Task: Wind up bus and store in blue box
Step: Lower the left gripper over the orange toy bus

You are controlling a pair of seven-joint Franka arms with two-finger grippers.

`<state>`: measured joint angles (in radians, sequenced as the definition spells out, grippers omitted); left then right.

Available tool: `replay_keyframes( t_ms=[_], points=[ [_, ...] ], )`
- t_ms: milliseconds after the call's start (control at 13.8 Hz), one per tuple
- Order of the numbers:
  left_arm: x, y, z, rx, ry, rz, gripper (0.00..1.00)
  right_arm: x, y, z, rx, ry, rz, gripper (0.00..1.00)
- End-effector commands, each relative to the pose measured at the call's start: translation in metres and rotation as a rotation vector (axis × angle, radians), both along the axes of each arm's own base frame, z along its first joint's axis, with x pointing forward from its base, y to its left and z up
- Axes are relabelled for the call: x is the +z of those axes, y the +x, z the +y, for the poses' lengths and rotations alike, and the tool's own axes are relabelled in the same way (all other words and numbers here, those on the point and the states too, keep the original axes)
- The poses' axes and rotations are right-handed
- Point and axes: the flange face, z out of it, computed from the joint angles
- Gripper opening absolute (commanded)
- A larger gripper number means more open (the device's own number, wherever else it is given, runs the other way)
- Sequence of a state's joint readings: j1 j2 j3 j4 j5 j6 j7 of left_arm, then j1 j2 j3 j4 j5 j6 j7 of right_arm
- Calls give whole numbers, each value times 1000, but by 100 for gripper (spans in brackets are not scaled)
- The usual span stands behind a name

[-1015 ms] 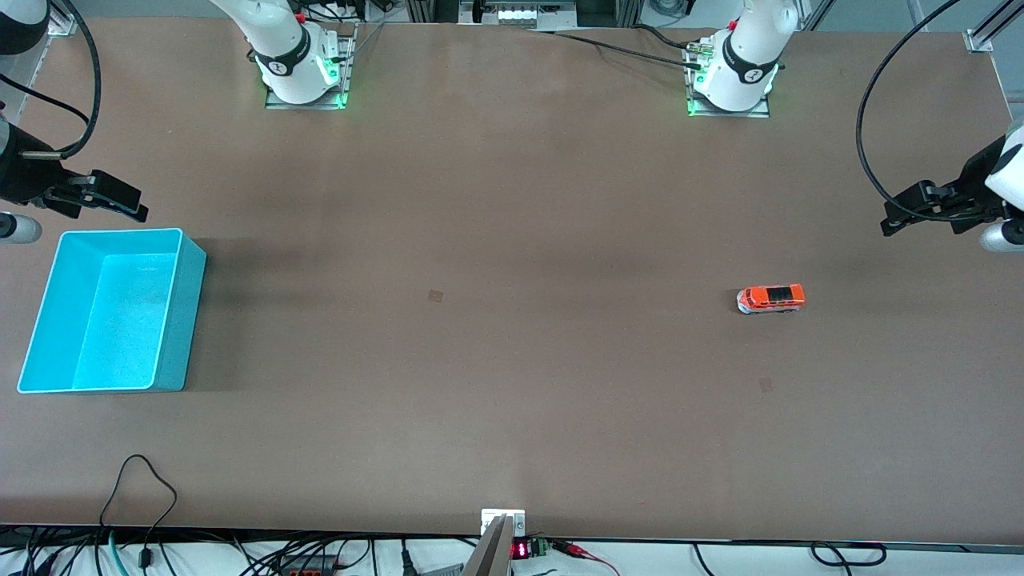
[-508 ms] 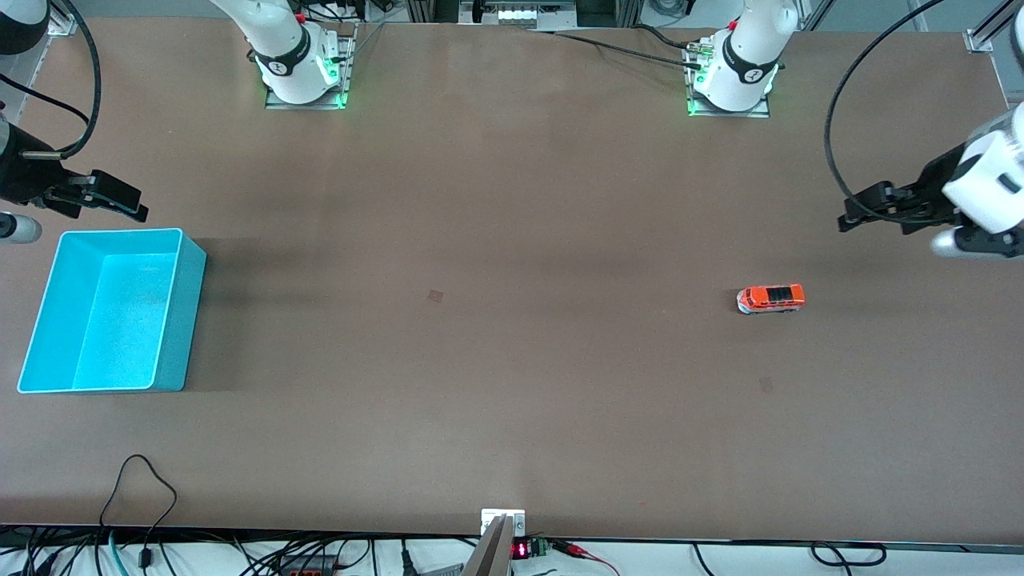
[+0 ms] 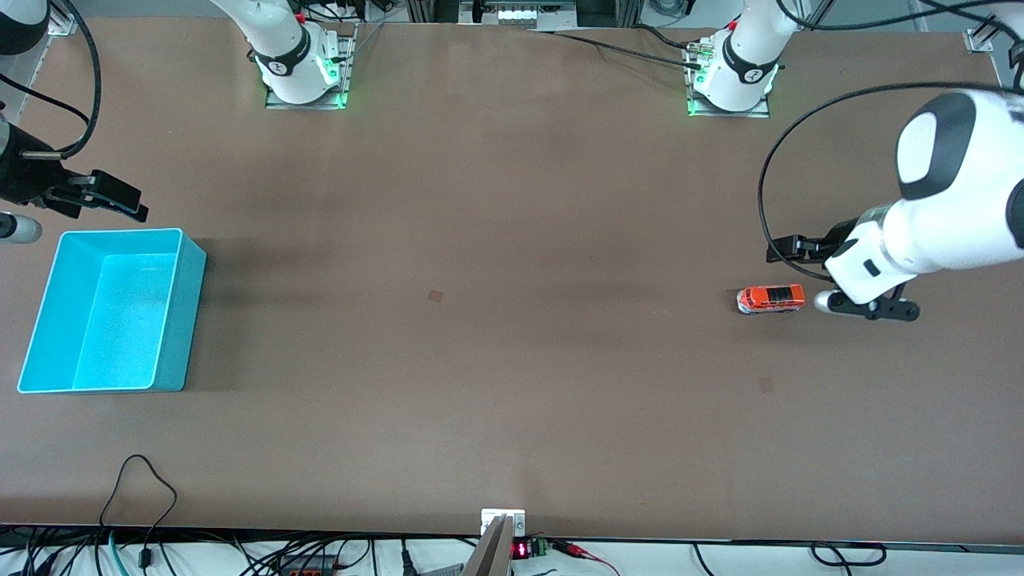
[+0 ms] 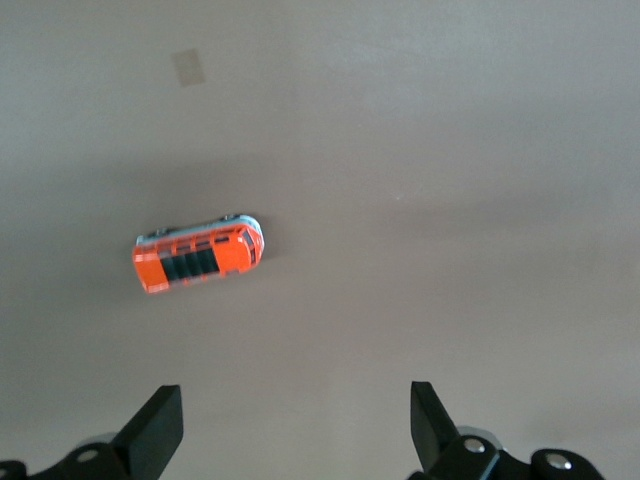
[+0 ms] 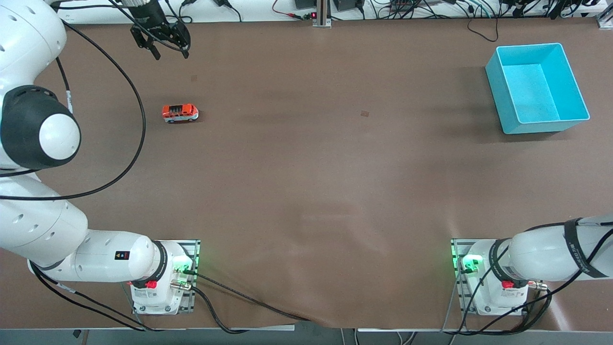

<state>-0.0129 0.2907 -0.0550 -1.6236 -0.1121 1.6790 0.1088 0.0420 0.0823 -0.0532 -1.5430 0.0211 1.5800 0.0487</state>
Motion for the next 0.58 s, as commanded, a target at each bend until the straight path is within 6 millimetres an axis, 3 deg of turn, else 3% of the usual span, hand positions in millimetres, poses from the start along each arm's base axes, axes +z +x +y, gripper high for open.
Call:
replay_keyframes(
  t_ms=[0,290,508],
  points=[
    [-25,2,26,-158,-16,-77,100,4,-1,-2,1,-8,4,100],
    [-81,-13,62,-508,-37,-128,100,4,-1,-3,-1,-8,4,100],
    [-115,-26,64,-732,-68,-148,100,4,-1,-2,1,-8,4,100]
  ],
)
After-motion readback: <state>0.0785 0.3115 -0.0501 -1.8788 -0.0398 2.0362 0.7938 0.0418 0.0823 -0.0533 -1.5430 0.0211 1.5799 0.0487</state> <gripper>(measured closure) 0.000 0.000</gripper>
